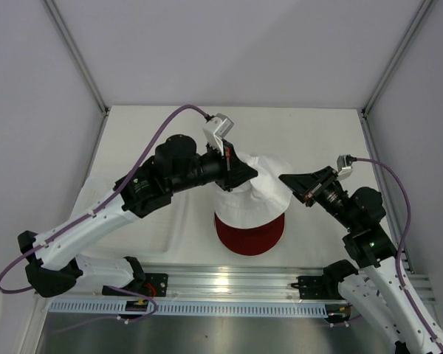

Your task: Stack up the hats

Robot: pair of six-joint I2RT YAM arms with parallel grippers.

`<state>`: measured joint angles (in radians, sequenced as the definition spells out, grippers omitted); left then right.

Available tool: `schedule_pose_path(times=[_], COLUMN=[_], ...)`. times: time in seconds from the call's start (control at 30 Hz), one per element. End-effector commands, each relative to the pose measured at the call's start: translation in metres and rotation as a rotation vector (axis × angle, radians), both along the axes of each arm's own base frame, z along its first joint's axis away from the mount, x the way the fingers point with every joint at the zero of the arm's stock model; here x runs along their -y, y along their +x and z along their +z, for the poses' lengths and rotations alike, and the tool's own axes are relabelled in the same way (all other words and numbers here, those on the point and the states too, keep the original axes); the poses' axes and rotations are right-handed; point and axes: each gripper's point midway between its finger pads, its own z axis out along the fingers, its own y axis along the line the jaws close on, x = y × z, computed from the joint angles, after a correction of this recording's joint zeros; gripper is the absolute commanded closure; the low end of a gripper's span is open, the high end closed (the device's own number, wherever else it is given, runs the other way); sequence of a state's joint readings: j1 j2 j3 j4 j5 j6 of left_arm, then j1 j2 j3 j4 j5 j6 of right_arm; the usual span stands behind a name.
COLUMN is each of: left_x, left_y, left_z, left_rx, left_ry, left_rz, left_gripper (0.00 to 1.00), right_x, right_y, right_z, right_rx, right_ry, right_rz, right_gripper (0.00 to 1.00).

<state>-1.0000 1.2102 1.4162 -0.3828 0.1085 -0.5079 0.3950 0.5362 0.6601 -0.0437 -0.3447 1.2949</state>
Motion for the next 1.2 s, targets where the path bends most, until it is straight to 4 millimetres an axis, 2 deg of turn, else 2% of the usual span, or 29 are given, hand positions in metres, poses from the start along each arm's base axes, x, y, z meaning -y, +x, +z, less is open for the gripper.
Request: schedule_pose_path(times=[0.0,0.07,0.17,0.37,0.53,0.67,0.73,0.77,0.8,0.83,0.87,0.93,1.0,1.07,1.13,1.17], left_x=[0.002,0.001,0.000,0.001,0.004,0.007,0.009,0.008,0.007,0.006,0.001,-0.009,-0.023,-0.043,-0.060,-0.073], left_y=[-0.010,-0.012,-0.013,-0.019,-0.023,-0.023,-0.022,-0.023,-0.022,-0.021,-0.021,-0.015,-0.016,-0.014,-0.009,0.000], left_z=[0.007,0.002,-0.012,-0.028,-0.034,-0.042,-0.046,-0.051,-0.048,-0.050,-0.050,-0.046,-0.031,-0.024,-0.019,-0.040], left_rx=[0.005,0.000,-0.015,-0.033,-0.028,-0.036,-0.045,-0.052,-0.048,-0.048,-0.052,-0.049,-0.031,-0.033,-0.071,-0.094], left_ry=[-0.041,-0.028,0.013,0.068,0.091,0.118,0.132,0.150,0.153,0.164,0.175,0.162,0.095,0.035,-0.023,-0.003], left_rz=[-0.029,-0.029,-0.019,-0.026,-0.028,-0.028,-0.033,-0.035,-0.030,-0.022,-0.009,0.056,0.095,0.177,0.269,0.365], left_gripper=[0.99,0.99,0.99,0.99,0.99,0.99,0.96,0.90,0.77,0.71,0.57,0.38,0.17,0.06,0.03,0.02], right_x=[0.001,0.004,0.015,0.030,0.038,0.048,0.051,0.054,0.055,0.056,0.056,0.057,0.055,0.054,0.052,0.053], right_y=[0.010,0.010,0.008,-0.011,-0.024,-0.027,-0.028,-0.027,-0.027,-0.027,-0.026,-0.025,-0.024,-0.023,-0.022,-0.022], right_z=[-0.027,-0.049,-0.066,-0.077,-0.107,-0.122,-0.129,-0.131,-0.133,-0.138,-0.140,-0.146,-0.148,-0.147,-0.144,-0.142], right_rx=[-0.028,-0.078,-0.084,-0.046,-0.125,-0.167,-0.189,-0.195,-0.200,-0.212,-0.217,-0.228,-0.230,-0.226,-0.212,-0.204], right_ry=[-0.104,-0.158,-0.235,-0.352,-0.395,-0.401,-0.403,-0.405,-0.409,-0.419,-0.424,-0.430,-0.424,-0.412,-0.403,-0.401], right_rz=[-0.031,-0.043,-0.092,-0.108,-0.107,-0.150,-0.169,-0.184,-0.190,-0.192,-0.197,-0.198,-0.195,-0.191,-0.189,-0.193], right_gripper=[0.93,0.99,1.00,1.00,1.00,1.00,1.00,1.00,1.00,1.00,1.00,1.00,1.00,1.00,1.00,1.00])
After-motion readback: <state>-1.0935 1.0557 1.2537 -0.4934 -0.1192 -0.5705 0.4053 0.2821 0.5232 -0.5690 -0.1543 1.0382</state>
